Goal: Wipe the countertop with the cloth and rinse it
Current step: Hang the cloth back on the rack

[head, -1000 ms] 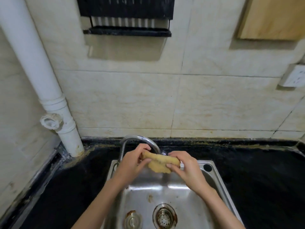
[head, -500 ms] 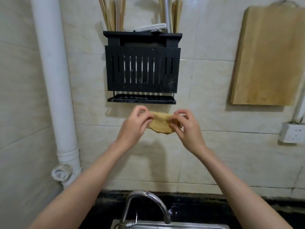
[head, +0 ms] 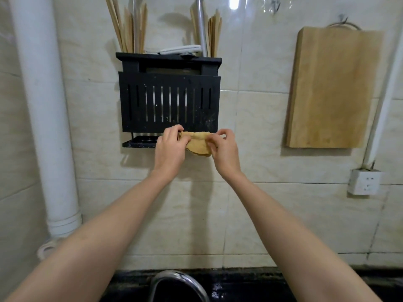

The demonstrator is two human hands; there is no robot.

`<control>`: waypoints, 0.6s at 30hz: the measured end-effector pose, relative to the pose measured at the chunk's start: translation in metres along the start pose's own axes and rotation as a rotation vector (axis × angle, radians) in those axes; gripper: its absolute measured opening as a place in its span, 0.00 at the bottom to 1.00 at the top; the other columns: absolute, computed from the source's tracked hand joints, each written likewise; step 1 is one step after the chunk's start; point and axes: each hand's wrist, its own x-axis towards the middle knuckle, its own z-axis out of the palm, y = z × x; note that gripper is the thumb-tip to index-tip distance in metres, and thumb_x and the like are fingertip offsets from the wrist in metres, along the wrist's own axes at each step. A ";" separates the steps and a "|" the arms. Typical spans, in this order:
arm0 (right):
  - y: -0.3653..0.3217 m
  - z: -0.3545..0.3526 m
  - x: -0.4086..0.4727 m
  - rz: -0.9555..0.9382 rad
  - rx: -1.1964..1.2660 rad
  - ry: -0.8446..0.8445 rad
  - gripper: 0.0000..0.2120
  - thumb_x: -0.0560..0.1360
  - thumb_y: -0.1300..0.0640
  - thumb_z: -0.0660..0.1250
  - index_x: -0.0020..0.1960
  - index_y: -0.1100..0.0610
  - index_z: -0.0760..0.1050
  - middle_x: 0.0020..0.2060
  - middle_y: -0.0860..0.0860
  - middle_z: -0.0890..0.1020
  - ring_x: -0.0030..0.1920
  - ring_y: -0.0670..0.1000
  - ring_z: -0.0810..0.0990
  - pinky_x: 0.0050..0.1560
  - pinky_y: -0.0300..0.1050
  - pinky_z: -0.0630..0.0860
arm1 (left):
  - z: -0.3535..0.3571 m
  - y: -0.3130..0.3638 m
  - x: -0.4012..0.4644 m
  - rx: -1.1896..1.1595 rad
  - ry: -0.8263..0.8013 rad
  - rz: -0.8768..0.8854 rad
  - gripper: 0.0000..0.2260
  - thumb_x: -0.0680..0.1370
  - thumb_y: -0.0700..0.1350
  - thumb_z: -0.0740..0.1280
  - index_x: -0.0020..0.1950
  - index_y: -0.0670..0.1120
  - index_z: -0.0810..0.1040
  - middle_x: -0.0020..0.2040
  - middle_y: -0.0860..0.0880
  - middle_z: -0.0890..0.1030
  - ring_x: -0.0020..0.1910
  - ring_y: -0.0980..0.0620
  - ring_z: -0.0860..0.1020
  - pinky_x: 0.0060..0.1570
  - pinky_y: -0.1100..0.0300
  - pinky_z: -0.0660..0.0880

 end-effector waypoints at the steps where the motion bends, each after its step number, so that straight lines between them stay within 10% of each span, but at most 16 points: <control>1: 0.002 0.003 -0.001 -0.066 -0.131 0.065 0.08 0.75 0.59 0.63 0.52 0.57 0.79 0.51 0.53 0.73 0.49 0.53 0.72 0.46 0.44 0.68 | 0.003 -0.001 -0.005 0.106 0.053 0.085 0.08 0.75 0.42 0.63 0.50 0.42 0.80 0.54 0.46 0.76 0.52 0.49 0.69 0.45 0.56 0.63; 6: 0.005 0.011 -0.011 -0.427 -0.699 0.210 0.10 0.71 0.54 0.61 0.46 0.56 0.78 0.49 0.51 0.78 0.52 0.52 0.70 0.47 0.47 0.61 | 0.006 -0.001 -0.020 0.255 0.000 0.237 0.17 0.71 0.43 0.59 0.55 0.40 0.77 0.59 0.44 0.76 0.60 0.47 0.72 0.52 0.54 0.65; 11: 0.013 0.016 -0.025 -0.418 -0.803 0.075 0.16 0.69 0.56 0.59 0.55 0.58 0.73 0.52 0.52 0.77 0.57 0.53 0.74 0.56 0.50 0.61 | 0.006 -0.003 -0.031 0.331 -0.123 0.205 0.25 0.67 0.40 0.66 0.64 0.39 0.72 0.62 0.44 0.75 0.62 0.46 0.73 0.59 0.48 0.67; 18: 0.008 0.014 -0.017 -0.443 -0.709 0.205 0.08 0.71 0.66 0.55 0.43 0.57 0.72 0.45 0.52 0.80 0.48 0.53 0.78 0.54 0.51 0.60 | 0.004 0.000 -0.029 0.367 -0.101 0.195 0.23 0.65 0.38 0.68 0.60 0.42 0.72 0.56 0.46 0.77 0.56 0.47 0.76 0.57 0.39 0.65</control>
